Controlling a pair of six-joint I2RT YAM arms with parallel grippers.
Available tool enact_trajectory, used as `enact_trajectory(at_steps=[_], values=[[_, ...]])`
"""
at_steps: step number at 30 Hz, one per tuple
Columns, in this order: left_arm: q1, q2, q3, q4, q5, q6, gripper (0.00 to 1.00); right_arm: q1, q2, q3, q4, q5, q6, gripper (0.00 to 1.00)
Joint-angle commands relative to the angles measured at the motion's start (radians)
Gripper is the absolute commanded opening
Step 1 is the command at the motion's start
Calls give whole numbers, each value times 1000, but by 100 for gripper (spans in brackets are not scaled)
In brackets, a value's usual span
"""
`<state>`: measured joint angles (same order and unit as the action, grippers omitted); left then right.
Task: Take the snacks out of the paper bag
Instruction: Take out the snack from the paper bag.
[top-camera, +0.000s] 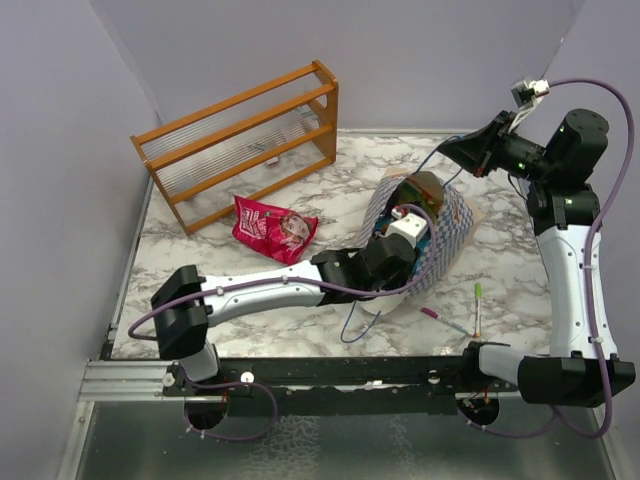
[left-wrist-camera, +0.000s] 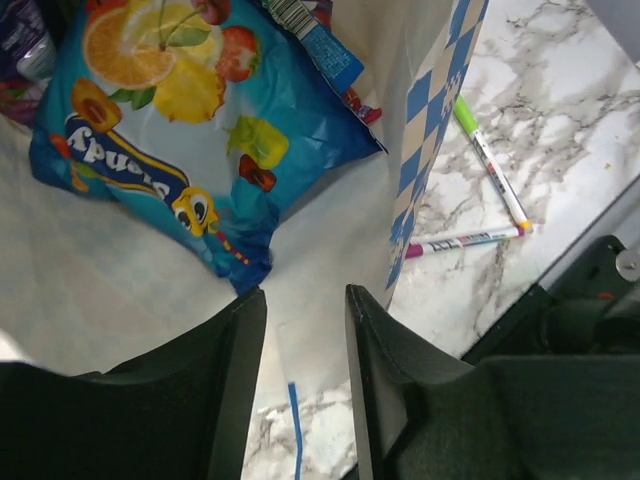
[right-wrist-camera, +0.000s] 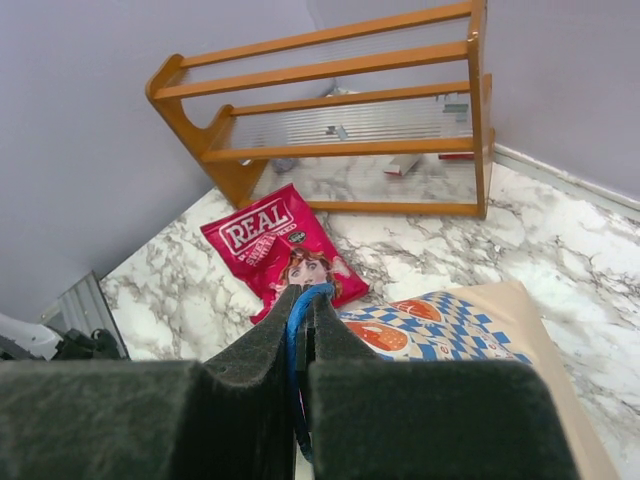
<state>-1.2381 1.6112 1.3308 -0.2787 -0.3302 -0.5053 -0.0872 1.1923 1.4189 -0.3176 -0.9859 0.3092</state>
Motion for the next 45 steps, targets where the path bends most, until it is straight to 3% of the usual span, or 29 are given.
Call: enact_trajectory(at_steps=[1,5,11,14,19,28,29,30,35,45], values=[[10,77,106,25,-40,27,38,-5,23,81,-48,93,-24,1],[67,159,115,50,17,-35,28,-5,46,123,-109,168,-64,2],[84,157,64,72,-39,-83,16,-5,47,121,-113,161,-75,1],[87,94,-51,153,-40,-100,18,-5,50,126,-120,163,-85,2],[85,95,-93,156,-55,-121,19,-5,54,118,-101,175,-57,1],[81,216,-18,136,-141,-86,19,-5,79,147,-98,188,-4,1],[89,267,42,97,-156,-94,31,-5,78,147,-101,185,-9,1],[91,284,63,77,-160,-98,37,-5,76,148,-101,184,-9,1],[93,325,85,55,-206,-94,51,-5,70,137,-82,171,-9,1],[100,414,106,48,-233,-82,59,-4,66,128,-78,174,-21,1]])
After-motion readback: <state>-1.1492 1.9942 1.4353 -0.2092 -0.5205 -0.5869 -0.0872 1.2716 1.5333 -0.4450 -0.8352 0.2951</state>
